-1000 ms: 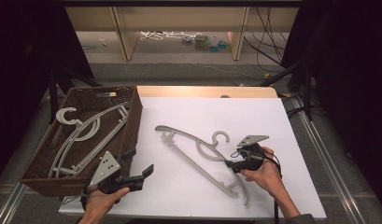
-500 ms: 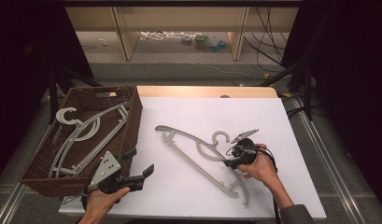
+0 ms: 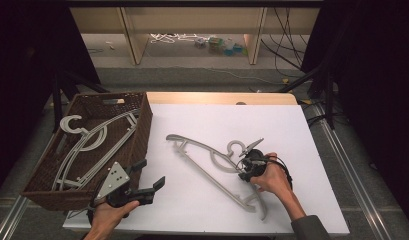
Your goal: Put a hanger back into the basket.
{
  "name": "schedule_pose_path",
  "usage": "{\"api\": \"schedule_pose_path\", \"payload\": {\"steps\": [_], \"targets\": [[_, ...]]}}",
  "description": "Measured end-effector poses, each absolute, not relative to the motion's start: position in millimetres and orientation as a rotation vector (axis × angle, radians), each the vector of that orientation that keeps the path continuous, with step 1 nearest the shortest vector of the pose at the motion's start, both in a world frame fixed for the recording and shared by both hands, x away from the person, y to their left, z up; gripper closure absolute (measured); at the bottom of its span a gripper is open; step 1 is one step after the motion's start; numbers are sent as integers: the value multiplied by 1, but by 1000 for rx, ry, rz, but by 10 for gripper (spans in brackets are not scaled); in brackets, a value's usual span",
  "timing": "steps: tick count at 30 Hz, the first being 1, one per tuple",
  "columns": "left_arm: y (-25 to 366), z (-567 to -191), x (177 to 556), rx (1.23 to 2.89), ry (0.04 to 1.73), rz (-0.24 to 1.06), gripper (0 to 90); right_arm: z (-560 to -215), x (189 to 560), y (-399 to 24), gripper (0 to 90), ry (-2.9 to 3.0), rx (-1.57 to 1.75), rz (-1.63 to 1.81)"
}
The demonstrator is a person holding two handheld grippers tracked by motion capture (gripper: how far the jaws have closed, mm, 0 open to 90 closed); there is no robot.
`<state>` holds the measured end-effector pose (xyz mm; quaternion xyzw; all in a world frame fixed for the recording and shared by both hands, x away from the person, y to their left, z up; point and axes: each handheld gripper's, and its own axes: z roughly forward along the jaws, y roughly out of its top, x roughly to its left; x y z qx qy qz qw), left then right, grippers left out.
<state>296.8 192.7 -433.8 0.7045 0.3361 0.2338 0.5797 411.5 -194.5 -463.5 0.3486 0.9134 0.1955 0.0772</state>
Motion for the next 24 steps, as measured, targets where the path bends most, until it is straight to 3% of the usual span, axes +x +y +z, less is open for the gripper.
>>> {"api": "schedule_pose_path", "payload": {"steps": [11, 24], "targets": [[192, -435, 297, 1642, 782, 539, 165, -462, 419, -193, 776, 2748, 1113, 544], [194, -434, 298, 1647, 786, 544, 166, -460, 417, -191, 824, 2724, 1113, 524]]}}
